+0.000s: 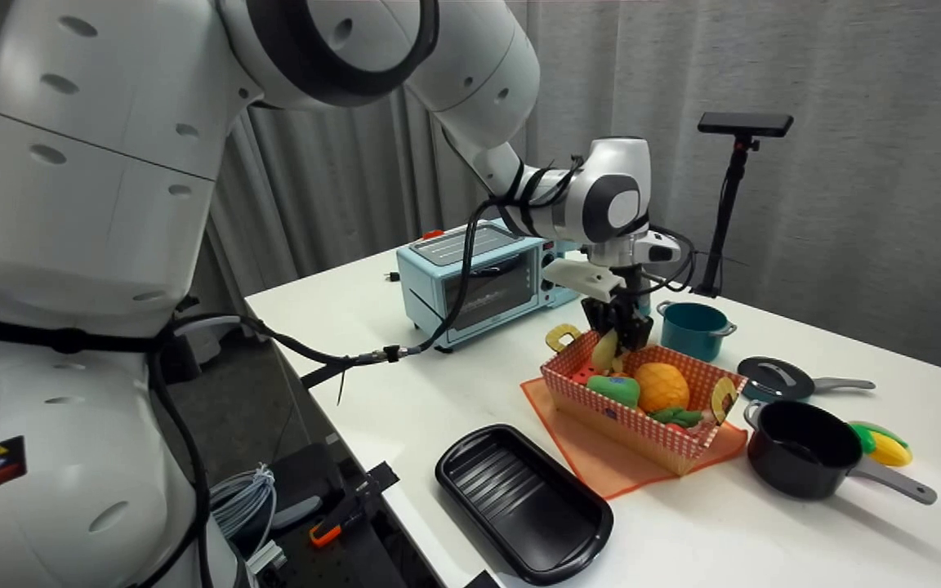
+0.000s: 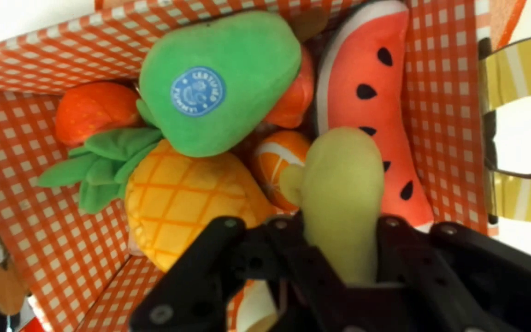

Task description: Take the banana plushie from the box and put it on the black plate

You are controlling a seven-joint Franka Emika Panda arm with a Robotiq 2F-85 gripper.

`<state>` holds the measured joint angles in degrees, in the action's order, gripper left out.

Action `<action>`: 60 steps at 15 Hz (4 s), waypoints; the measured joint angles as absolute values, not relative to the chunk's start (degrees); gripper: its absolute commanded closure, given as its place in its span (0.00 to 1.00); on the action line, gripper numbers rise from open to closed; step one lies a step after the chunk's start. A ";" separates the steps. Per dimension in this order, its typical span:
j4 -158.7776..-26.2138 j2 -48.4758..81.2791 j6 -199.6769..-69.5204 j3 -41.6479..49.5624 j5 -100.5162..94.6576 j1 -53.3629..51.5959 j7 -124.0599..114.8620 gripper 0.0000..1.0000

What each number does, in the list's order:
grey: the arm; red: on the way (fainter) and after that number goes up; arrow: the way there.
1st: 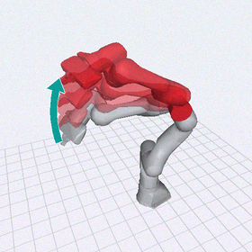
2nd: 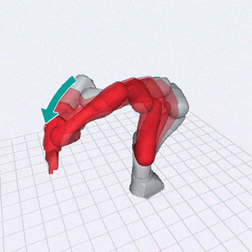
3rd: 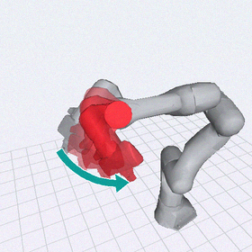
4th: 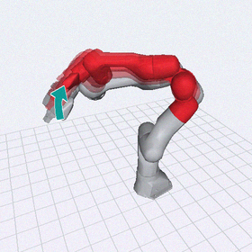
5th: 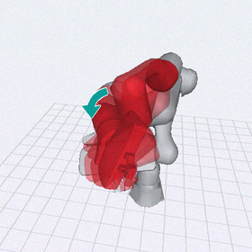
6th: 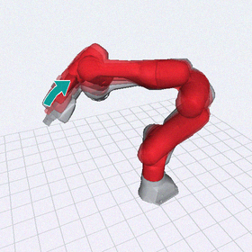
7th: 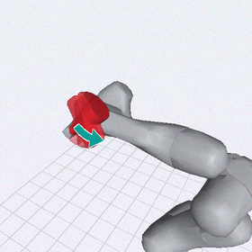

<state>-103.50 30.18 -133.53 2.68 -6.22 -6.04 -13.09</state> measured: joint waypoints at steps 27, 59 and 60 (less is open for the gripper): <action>-155.18 -12.74 -136.80 0.34 -4.77 -4.40 -17.31 0.96; -157.23 -23.57 -138.52 -1.38 -4.37 -2.06 -17.34 0.00; -157.25 -23.56 -138.52 -1.39 -4.37 -2.06 -17.34 0.00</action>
